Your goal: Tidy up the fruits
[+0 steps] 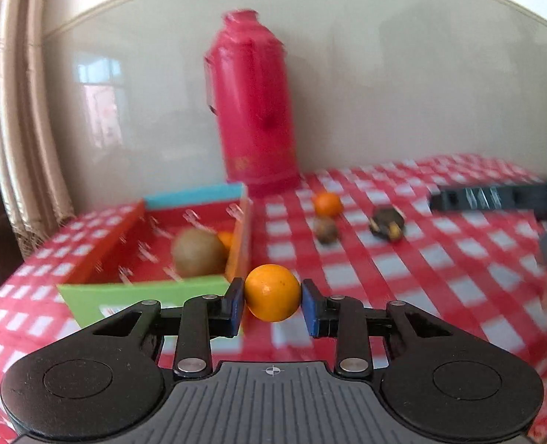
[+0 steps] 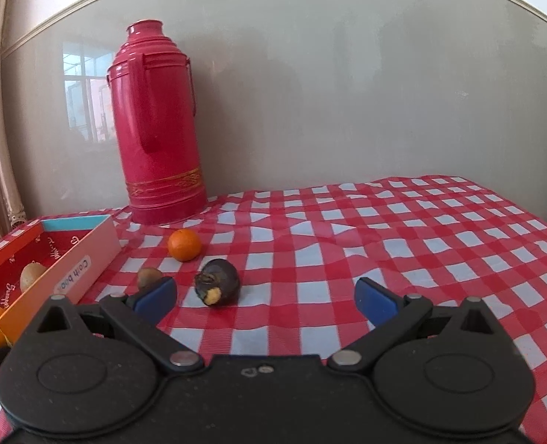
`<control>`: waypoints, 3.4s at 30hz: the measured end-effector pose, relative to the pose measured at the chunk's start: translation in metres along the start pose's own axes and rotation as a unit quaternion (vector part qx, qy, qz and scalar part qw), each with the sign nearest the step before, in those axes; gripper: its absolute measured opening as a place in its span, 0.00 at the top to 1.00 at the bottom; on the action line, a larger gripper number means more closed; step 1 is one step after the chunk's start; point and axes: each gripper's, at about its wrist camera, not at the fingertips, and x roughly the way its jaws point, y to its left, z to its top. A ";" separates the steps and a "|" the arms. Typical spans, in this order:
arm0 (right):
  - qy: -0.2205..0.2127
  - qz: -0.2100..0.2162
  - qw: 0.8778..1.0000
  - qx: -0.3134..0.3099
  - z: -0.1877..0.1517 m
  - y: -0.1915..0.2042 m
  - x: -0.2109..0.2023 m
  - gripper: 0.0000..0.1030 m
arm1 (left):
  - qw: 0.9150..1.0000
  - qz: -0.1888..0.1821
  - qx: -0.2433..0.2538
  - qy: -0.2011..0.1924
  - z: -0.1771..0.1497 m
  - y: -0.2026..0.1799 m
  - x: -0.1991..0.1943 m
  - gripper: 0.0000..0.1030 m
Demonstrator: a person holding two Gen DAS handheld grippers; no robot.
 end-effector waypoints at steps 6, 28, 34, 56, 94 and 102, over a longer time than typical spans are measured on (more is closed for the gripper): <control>-0.001 0.006 1.000 -0.010 0.001 0.010 0.004 0.06 | 0.998 0.034 -0.050 -0.018 0.023 0.037 0.015 0.68; 0.002 0.017 0.998 -0.055 -0.004 0.037 0.007 0.06 | 0.991 0.091 -0.098 -0.012 0.013 0.088 0.038 0.27; -0.005 0.012 0.997 -0.073 -0.004 0.041 0.009 0.06 | 0.990 0.104 -0.093 -0.019 0.011 0.093 0.035 0.17; 0.098 0.011 0.989 -0.109 0.008 0.052 0.100 0.35 | 0.974 0.197 -0.107 -0.036 -0.012 0.162 0.029 0.00; 0.047 0.205 0.964 -0.161 0.003 0.207 0.027 0.55 | 0.968 0.223 -0.110 -0.024 -0.031 0.195 0.008 0.00; -0.075 0.145 0.978 -0.127 0.016 0.160 -0.001 0.06 | 0.968 0.208 -0.127 -0.063 -0.021 0.170 0.005 0.00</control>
